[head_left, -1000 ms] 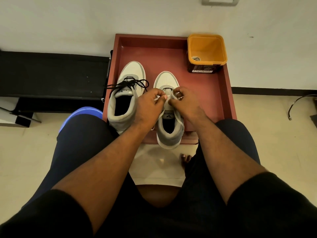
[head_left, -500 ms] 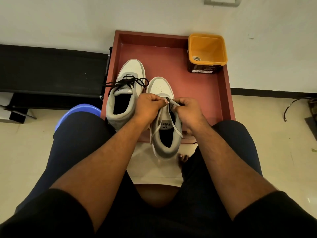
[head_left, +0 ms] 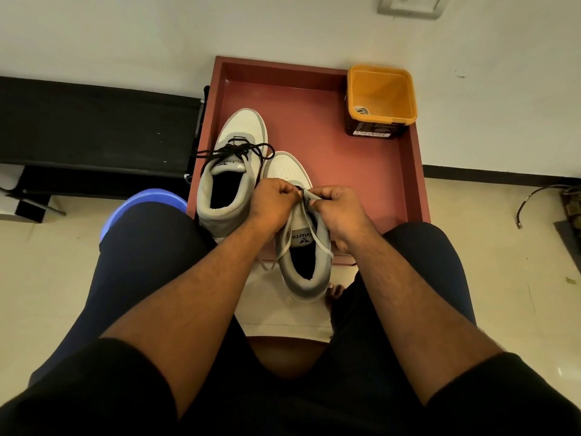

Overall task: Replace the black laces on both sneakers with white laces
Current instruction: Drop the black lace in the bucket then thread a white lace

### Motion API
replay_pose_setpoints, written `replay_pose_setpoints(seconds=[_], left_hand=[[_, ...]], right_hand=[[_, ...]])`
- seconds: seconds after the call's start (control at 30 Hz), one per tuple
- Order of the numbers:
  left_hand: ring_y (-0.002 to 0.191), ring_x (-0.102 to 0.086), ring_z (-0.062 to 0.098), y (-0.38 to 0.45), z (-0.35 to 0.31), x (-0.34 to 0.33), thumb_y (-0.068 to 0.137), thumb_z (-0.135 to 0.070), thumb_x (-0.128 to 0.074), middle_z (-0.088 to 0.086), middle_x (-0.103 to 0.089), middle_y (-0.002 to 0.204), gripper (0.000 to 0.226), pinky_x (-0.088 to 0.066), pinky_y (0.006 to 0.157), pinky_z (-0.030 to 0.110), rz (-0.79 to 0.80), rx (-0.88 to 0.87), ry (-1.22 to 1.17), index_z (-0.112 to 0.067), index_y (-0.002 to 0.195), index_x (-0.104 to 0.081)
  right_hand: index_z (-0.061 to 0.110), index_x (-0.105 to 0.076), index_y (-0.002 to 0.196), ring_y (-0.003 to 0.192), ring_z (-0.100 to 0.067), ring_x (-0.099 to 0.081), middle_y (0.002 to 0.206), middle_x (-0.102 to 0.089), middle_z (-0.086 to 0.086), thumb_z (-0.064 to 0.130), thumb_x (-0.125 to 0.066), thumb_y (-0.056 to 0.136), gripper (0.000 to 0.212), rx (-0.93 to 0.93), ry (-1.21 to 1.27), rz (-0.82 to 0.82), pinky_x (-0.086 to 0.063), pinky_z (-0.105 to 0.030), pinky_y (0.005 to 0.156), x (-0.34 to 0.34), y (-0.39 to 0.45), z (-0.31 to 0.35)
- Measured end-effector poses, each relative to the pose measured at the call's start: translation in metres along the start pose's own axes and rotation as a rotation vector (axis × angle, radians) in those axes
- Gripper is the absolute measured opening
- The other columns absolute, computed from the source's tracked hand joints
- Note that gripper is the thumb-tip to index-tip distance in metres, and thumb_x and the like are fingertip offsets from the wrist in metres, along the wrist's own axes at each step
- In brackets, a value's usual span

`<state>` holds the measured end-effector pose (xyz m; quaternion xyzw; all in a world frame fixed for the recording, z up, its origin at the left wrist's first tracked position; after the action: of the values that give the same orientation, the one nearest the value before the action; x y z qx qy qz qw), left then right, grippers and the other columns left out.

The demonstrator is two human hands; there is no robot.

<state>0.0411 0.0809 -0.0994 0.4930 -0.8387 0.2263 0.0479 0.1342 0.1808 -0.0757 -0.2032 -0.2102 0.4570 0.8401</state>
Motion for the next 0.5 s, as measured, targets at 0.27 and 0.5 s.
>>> replay_pose_setpoints(seconds=[0.27,0.5], left_hand=[[0.077,-0.058,0.017,-0.0005,-0.0024,-0.0039,0.090,-0.007,-0.062,0.009,-0.067,0.082,0.012,-0.052,0.079,0.035,0.064,-0.013,0.011,-0.009,0.082,-0.069],[0.081,-0.068,0.017,0.0029,0.0061,-0.0059,0.086,-0.017,-0.069,-0.001,-0.073,0.083,0.009,-0.056,0.083,0.040,0.016,-0.028,0.104,-0.020,0.080,-0.075]], right_hand=[[0.023,-0.074,0.087,0.085,-0.020,-0.071,0.089,-0.075,-0.003,-0.002,-0.060,0.083,0.029,-0.015,-0.020,0.004,-0.059,-0.038,0.082,0.0025,0.0000,0.0007],[0.008,-0.071,0.093,0.075,-0.013,-0.064,0.087,-0.071,-0.005,0.017,-0.056,0.094,0.018,-0.064,0.041,0.026,-0.052,-0.023,0.067,0.0073,0.0049,0.0002]])
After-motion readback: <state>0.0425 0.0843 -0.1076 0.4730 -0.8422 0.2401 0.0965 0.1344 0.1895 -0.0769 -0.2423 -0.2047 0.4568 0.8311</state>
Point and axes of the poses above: each hand's wrist, its own y-axis towards the middle knuckle, its own x-axis out of the back of the hand, z = x × y, the point moved 6 cm from there along y, towards the middle knuckle
